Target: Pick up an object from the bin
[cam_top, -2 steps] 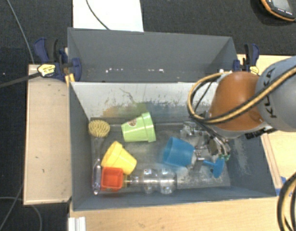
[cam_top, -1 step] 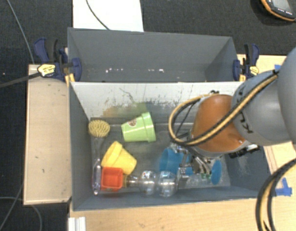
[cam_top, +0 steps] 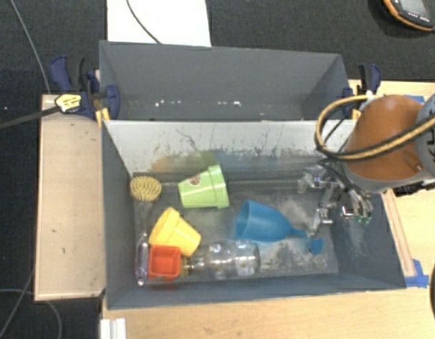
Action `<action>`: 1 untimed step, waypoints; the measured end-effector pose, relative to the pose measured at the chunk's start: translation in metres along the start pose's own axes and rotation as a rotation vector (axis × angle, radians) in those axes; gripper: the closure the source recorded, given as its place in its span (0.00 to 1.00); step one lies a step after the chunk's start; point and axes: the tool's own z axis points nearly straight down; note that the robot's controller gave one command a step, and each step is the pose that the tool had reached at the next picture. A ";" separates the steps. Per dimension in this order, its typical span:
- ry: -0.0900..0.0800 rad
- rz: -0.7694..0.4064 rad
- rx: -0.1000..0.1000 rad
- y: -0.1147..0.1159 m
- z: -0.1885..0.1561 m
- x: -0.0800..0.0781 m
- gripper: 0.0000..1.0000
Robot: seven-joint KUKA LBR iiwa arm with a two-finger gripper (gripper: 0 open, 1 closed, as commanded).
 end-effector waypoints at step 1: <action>0.037 -0.050 -0.013 0.100 0.062 0.048 0.00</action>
Offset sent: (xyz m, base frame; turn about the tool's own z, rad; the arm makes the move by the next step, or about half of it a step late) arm -0.0143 -0.0299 -0.0268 0.0116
